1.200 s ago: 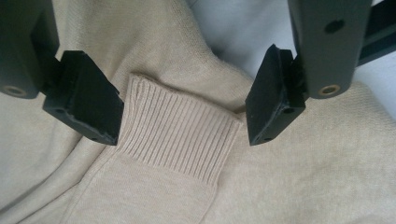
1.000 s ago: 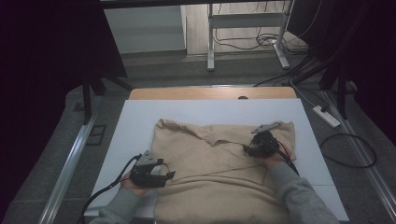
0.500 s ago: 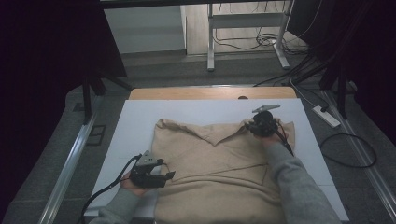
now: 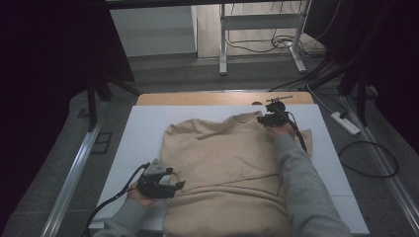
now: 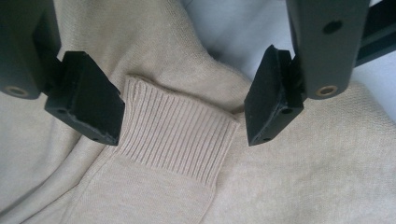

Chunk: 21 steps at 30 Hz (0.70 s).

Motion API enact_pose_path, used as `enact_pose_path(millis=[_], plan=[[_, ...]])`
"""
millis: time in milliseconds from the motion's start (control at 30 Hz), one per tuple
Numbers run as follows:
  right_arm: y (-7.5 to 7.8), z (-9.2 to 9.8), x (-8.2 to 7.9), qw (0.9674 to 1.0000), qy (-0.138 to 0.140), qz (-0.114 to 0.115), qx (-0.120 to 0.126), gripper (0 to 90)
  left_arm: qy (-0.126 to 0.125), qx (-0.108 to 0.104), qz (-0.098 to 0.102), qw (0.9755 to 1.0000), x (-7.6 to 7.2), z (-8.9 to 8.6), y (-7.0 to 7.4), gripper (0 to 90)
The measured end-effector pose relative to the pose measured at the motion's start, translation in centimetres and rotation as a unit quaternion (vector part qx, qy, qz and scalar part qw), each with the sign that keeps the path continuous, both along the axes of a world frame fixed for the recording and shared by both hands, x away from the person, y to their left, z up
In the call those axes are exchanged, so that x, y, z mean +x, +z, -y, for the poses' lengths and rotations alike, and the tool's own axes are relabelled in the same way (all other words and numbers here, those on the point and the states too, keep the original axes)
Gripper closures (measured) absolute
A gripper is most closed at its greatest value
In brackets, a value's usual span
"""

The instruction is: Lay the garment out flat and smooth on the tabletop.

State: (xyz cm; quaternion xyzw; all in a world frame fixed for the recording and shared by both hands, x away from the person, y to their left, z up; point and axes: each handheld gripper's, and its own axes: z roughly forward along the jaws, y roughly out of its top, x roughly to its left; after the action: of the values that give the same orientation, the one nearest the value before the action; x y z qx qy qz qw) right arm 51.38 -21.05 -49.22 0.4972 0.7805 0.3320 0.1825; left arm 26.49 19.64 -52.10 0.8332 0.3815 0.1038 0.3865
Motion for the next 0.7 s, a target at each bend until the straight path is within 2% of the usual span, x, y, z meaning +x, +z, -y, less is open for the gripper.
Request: enact_pose_path(millis=[67,133,200,267,433,567,700], plan=[[0.7,-0.3,-1.0,0.9996,0.022,0.009,0.017,60.1,0.0,0.0,0.0,1.0,0.0,0.0,0.0,28.4],[1.2,-0.7,-1.8,0.9983,0.049,0.001,0.03,61.5,0.001,0.0,0.001,1.0,0.0,0.0,0.0,28.3],[1.3,-1.3,-2.6,0.9967,0.075,-0.007,0.031,65.4,0.002,-0.001,0.001,1.0,-0.1,0.0,0.1,28.2],[1.3,-1.9,-3.4,0.9949,0.096,-0.012,0.029,72.9,0.002,0.0,0.002,1.0,-0.1,0.0,0.1,28.0],[0.4,-2.2,-6.2,0.9894,0.138,-0.033,0.031,87.8,0.002,0.001,0.001,1.0,-0.1,0.0,0.0,27.7],[-0.4,-2.3,-8.9,0.9846,0.167,-0.043,0.027,89.0,0.003,-0.001,0.003,1.0,-0.1,0.0,0.1,27.5],[-0.9,-2.8,-11.0,0.9804,0.189,-0.042,0.032,89.0,0.008,-0.001,0.004,1.0,-0.1,0.0,0.1,27.2]])
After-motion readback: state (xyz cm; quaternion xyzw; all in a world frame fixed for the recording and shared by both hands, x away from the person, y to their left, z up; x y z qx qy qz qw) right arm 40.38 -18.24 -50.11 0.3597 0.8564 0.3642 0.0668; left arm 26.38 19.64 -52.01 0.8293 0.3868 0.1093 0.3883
